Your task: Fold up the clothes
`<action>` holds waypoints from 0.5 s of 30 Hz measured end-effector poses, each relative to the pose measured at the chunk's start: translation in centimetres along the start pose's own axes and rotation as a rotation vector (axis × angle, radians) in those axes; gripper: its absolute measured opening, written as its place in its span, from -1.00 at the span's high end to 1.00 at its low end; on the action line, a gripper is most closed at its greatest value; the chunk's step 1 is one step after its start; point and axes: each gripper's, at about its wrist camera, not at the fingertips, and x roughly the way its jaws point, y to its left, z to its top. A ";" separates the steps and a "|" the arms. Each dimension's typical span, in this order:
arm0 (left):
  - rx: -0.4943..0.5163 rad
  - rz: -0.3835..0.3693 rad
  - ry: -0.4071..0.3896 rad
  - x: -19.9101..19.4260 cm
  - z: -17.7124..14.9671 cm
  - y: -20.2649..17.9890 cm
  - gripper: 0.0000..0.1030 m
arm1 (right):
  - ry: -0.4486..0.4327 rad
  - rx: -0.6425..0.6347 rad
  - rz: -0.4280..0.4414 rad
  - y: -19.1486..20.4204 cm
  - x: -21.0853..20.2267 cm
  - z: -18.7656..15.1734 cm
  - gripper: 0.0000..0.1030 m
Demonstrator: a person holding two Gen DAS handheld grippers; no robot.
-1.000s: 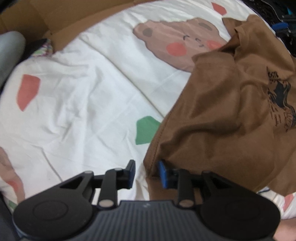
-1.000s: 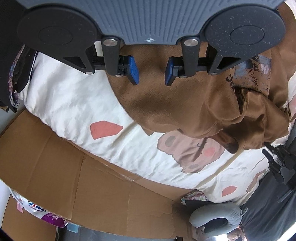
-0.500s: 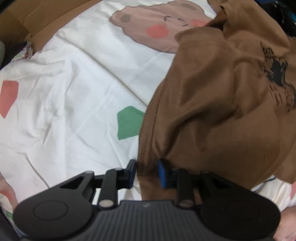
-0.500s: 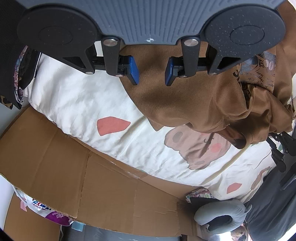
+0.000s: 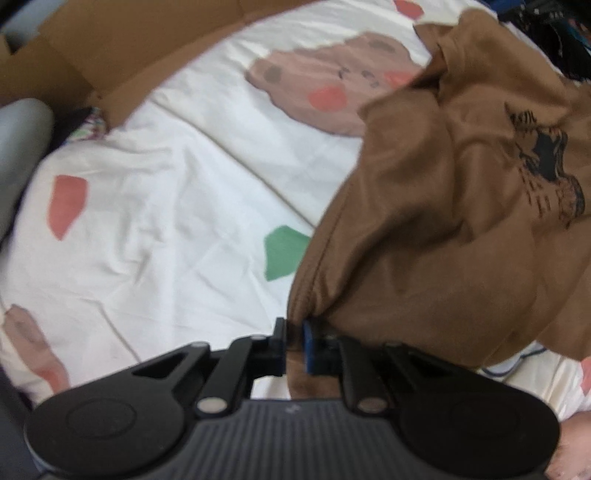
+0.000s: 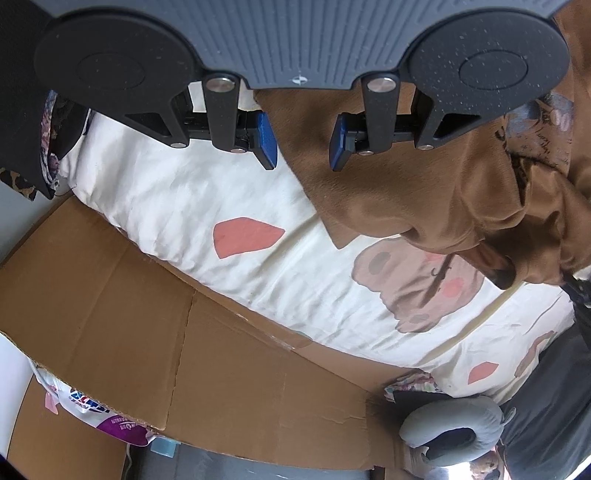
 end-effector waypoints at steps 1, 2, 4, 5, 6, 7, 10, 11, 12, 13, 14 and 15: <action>-0.009 0.008 -0.012 -0.3 0.3 0.1 0.83 | 0.000 -0.005 -0.001 -0.1 0.1 0.1 0.26; -0.017 0.017 -0.024 -0.6 0.3 0.4 0.83 | -0.001 -0.005 -0.004 -0.2 0.3 0.2 0.26; -0.021 0.045 -0.045 -1.2 0.2 0.5 0.84 | -0.004 -0.001 -0.012 -0.7 0.7 0.5 0.26; -0.018 0.057 -0.050 -1.4 0.1 0.6 0.85 | -0.005 0.002 -0.015 -0.9 0.9 0.6 0.26; -0.016 0.068 -0.054 -1.5 0.0 0.8 0.85 | -0.007 0.006 -0.018 -1.2 1.1 0.8 0.26; -0.019 0.075 -0.056 -1.6 -0.1 0.9 0.85 | -0.010 0.011 -0.020 -1.4 1.3 1.0 0.26; -0.041 0.085 -0.055 -2.2 -0.8 1.2 0.86 | -0.008 0.020 -0.027 -2.2 2.0 1.5 0.26; -0.050 0.087 -0.054 -2.5 -1.1 1.3 0.86 | -0.004 0.024 -0.030 -2.5 2.3 1.6 0.26; -0.060 0.089 -0.053 -2.7 -1.4 1.4 0.86 | 0.004 0.032 -0.026 -2.8 2.7 1.7 0.26; -0.070 0.090 -0.053 -2.8 -1.7 1.3 0.86 | 0.015 0.041 -0.020 -3.0 3.1 1.7 0.27; -0.081 0.090 -0.055 -3.0 -1.9 1.3 0.86 | 0.027 0.048 -0.004 -3.0 3.3 1.6 0.27; -0.092 0.089 -0.057 -3.1 -2.2 1.1 0.86 | 0.039 0.054 0.016 -3.0 3.6 1.6 0.27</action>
